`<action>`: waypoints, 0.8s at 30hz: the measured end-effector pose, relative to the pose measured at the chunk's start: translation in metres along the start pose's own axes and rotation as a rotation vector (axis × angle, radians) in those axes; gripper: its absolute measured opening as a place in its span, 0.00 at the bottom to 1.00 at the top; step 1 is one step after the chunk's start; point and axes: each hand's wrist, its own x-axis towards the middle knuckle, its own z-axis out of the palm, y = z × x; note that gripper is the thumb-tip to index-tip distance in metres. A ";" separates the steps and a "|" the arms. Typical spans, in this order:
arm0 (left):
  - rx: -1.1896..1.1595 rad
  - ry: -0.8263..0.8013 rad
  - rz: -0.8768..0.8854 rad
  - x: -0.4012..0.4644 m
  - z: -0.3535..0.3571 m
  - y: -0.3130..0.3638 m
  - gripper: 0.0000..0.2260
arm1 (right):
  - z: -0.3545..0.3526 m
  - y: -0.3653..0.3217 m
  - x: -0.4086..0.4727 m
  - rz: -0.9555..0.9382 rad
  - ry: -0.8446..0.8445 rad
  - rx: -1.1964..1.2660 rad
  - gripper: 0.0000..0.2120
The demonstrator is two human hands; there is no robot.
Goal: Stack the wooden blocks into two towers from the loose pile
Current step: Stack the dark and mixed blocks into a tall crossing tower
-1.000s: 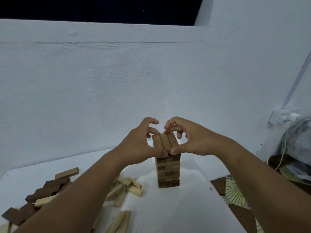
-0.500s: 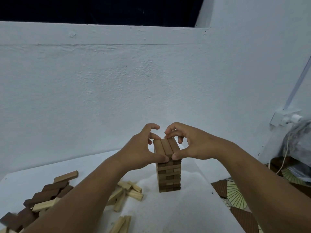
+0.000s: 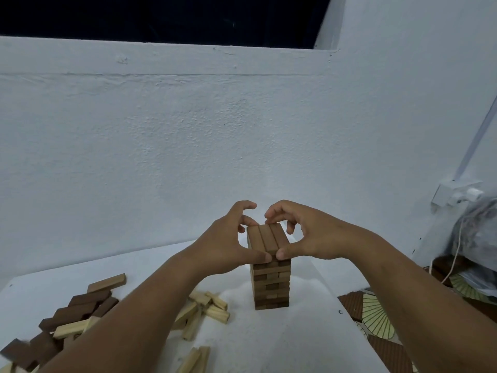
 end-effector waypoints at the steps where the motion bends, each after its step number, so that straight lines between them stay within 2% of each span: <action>1: 0.007 -0.008 0.001 0.000 -0.001 0.001 0.44 | -0.001 0.000 -0.001 0.002 -0.005 -0.003 0.32; 5: 0.049 -0.011 0.012 -0.005 -0.008 0.003 0.50 | -0.006 -0.003 -0.005 -0.001 0.001 -0.009 0.35; 9: 0.052 0.057 0.021 -0.025 -0.025 0.005 0.48 | -0.002 -0.020 -0.008 -0.033 0.097 -0.017 0.31; 13: 0.073 0.179 0.008 -0.065 -0.047 0.002 0.35 | 0.021 -0.056 -0.011 -0.082 0.271 0.068 0.19; 16: 0.078 0.264 -0.006 -0.103 -0.064 -0.006 0.23 | 0.053 -0.088 -0.013 -0.161 0.311 0.103 0.12; 19: 0.039 0.346 -0.073 -0.147 -0.075 -0.017 0.13 | 0.096 -0.115 -0.014 -0.229 0.279 0.149 0.11; 24: -0.049 0.452 -0.204 -0.217 -0.086 -0.050 0.08 | 0.169 -0.148 -0.009 -0.293 0.127 0.259 0.10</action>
